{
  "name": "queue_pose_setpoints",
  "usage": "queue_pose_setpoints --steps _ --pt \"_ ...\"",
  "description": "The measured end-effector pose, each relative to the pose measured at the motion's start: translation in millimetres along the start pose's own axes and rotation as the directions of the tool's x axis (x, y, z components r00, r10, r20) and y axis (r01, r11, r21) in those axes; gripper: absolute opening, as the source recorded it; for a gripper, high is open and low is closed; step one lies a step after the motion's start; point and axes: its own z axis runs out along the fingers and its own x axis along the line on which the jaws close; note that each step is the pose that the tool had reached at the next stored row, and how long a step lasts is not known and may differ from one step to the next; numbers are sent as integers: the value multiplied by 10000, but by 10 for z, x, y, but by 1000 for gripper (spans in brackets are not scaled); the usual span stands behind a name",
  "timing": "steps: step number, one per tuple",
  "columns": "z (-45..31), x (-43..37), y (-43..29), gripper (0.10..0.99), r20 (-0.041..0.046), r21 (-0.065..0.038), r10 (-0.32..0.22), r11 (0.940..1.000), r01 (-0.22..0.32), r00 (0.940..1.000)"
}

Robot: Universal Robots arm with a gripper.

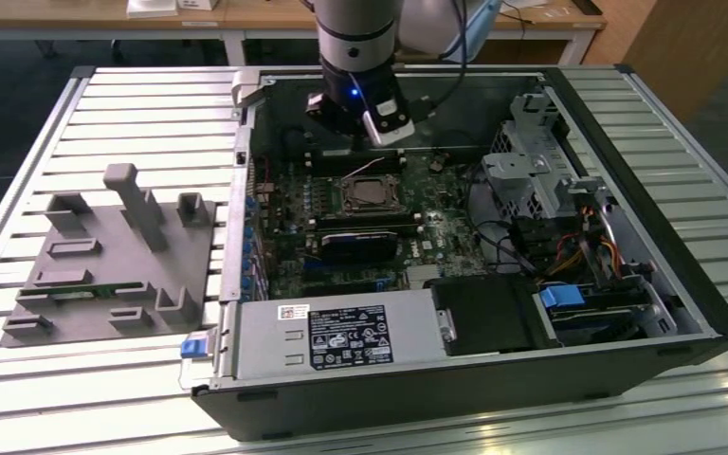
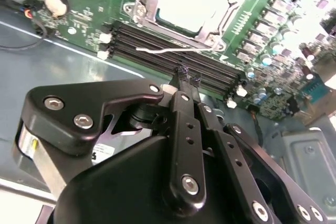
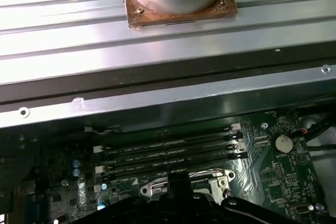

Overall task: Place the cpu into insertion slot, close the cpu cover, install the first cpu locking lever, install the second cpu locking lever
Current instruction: 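Install the first cpu locking lever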

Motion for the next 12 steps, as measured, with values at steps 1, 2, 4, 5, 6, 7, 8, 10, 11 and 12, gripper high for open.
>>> queue_pose_setpoints --steps 1,2,4,5,6,7,8,10,11,12 --pt "1 8 -2 106 102 -13 -32 10000 32 9999" --pt "3 15 -4 106 200 -31 -60 10000 60 9998" --pt "8 28 -7 106 402 -68 -116 9999 119 9991" --pt "14 30 -10 106 458 -78 -131 9999 135 9989" --pt "23 30 -15 106 473 -87 -134 9999 138 9988" --pt "30 31 -19 106 504 -93 -143 9998 147 9986" --pt "38 31 -22 106 549 -99 -154 9998 160 9984" --pt "51 32 -27 106 642 -115 -181 9998 189 9978" --pt "57 32 -29 106 694 -124 -196 9997 205 9974" --pt "63 33 -30 106 753 -135 -213 9997 224 9969"
